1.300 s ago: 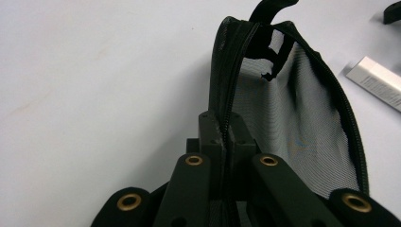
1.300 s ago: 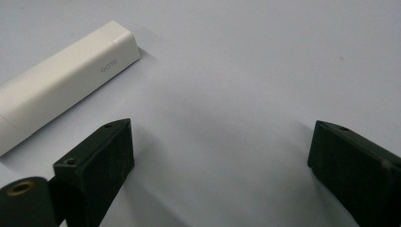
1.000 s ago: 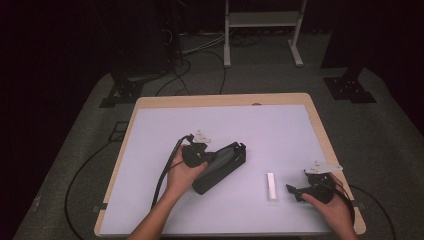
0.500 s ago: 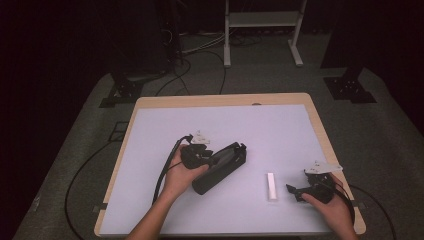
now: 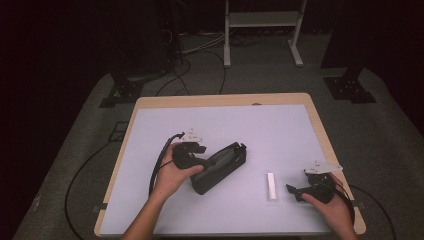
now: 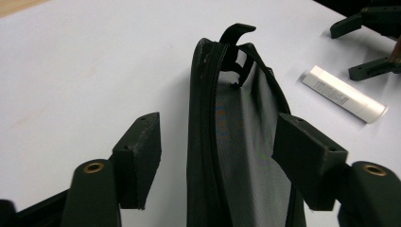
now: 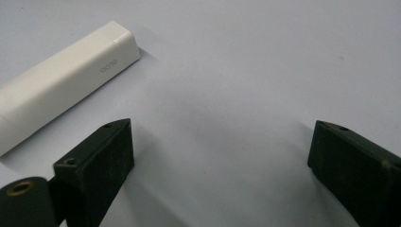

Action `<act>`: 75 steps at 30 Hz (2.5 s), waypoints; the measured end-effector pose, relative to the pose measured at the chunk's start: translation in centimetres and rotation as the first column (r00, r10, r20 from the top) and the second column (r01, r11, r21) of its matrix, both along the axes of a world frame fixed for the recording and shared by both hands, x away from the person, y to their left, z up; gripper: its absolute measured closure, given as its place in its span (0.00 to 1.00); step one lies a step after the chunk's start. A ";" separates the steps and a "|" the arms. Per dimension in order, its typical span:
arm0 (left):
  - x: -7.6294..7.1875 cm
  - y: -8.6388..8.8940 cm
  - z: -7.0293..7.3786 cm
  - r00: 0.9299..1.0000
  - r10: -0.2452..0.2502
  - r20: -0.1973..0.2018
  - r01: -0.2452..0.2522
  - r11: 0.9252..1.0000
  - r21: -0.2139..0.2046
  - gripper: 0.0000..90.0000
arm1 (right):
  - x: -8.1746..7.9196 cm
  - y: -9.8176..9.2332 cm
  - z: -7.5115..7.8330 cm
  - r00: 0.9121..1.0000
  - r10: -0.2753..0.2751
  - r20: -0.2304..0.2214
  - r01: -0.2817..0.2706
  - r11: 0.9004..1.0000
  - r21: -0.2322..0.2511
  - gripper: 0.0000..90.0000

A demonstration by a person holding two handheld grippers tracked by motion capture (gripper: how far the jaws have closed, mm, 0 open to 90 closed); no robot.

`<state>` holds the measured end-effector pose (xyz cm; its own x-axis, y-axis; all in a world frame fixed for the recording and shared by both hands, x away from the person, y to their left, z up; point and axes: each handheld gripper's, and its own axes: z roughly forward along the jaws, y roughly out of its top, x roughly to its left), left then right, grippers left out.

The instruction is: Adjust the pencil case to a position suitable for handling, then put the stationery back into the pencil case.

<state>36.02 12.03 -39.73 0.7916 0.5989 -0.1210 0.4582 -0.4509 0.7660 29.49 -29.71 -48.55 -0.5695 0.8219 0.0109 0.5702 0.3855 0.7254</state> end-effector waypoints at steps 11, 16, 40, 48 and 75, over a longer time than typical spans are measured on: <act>-0.8 2.2 0.6 1.000 0.003 0.019 -0.002 1.000 -0.025 0.28 | 0.0 0.0 0.0 1.000 0.000 0.000 0.000 1.000 0.001 0.07; -1.1 3.0 0.6 1.000 0.011 0.026 -0.011 1.000 -0.024 0.26 | 0.0 0.0 0.0 1.000 -0.001 0.000 0.001 1.000 0.001 0.07; -3.2 8.8 -1.4 0.994 0.107 0.017 -0.107 0.994 0.010 0.14 | 0.0 0.0 0.0 1.000 0.000 -0.003 0.000 1.000 0.001 0.07; -3.9 10.5 -2.0 0.989 0.147 0.013 -0.147 0.989 0.010 0.14 | 0.0 0.0 0.0 1.000 0.000 -0.002 0.000 1.000 0.002 0.07; -5.3 13.1 -6.9 0.979 0.202 -0.015 -0.198 0.970 0.139 0.10 | 0.0 0.0 0.0 1.000 0.000 -0.002 0.000 1.000 -0.003 0.07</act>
<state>30.71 25.11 -46.67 0.6512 0.7573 -0.0483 0.5707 -0.4468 0.6890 29.51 -29.69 -48.52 -0.5694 0.8220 0.0100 0.5719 0.3874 0.7231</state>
